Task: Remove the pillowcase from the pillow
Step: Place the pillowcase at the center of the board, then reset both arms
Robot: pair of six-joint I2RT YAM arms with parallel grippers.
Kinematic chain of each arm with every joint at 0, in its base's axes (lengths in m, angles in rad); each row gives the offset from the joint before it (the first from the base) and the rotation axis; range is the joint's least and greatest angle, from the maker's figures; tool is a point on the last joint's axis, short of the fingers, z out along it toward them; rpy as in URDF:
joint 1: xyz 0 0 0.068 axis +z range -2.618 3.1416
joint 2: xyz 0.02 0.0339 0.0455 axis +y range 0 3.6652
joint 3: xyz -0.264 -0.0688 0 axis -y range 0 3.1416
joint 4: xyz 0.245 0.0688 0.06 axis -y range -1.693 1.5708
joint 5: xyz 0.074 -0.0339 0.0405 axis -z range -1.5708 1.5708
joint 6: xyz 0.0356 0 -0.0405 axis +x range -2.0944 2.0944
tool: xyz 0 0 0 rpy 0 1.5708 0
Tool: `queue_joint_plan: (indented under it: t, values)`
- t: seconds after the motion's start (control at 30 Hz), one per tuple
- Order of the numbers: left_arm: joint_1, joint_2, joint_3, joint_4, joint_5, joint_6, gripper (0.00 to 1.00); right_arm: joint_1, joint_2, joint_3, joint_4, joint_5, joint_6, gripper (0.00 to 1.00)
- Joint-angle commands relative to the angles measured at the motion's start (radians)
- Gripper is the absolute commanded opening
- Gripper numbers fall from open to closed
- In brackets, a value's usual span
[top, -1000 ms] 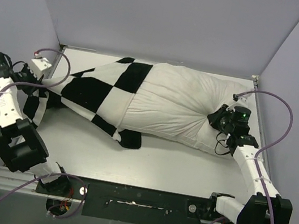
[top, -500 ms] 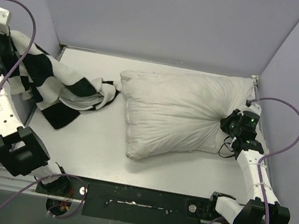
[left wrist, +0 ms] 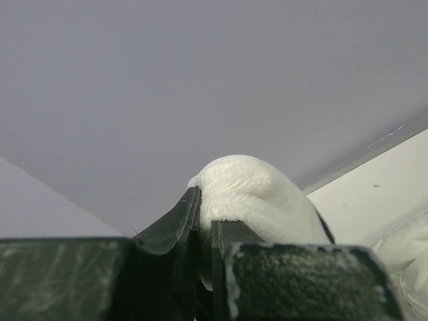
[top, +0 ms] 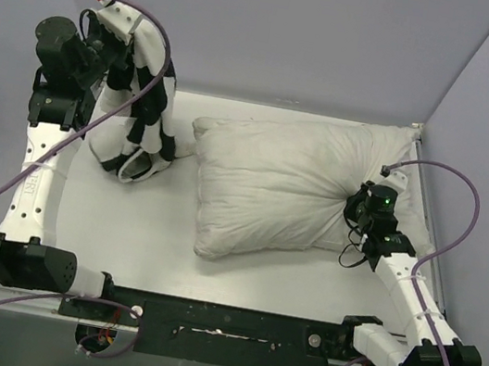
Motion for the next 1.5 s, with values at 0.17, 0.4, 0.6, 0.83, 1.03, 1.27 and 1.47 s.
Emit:
queue_joint_plan:
  t: [0.17,0.4,0.6,0.83,1.03,1.27,1.47]
  values:
    - [0.010,-0.150,-0.439,0.189,-0.190,0.216,0.00,0.033,-0.044,0.009,-0.232,-0.014,0.011,0.00]
    - [0.053,-0.136,-0.512,-0.013,-0.114,0.182,0.83,0.045,-0.030,0.060,-0.236,-0.075,0.013,0.04]
    - [0.106,-0.144,-0.501,-0.093,-0.029,0.108,0.98,0.144,0.055,0.105,-0.210,-0.089,0.030,0.07]
    - [0.139,-0.152,-0.431,-0.210,0.105,-0.066,0.98,0.175,0.218,0.237,-0.137,-0.214,-0.015,0.35]
    - [0.139,-0.214,-0.532,-0.122,0.139,-0.179,0.98,0.174,0.019,0.211,-0.059,-0.056,-0.160,0.99]
    - [0.139,-0.257,-0.854,0.196,0.170,-0.320,0.98,0.165,-0.173,0.007,0.143,0.296,-0.357,0.98]
    - [0.139,-0.211,-1.206,0.607,0.185,-0.360,0.98,0.086,-0.127,-0.105,0.191,0.400,-0.309,0.98]
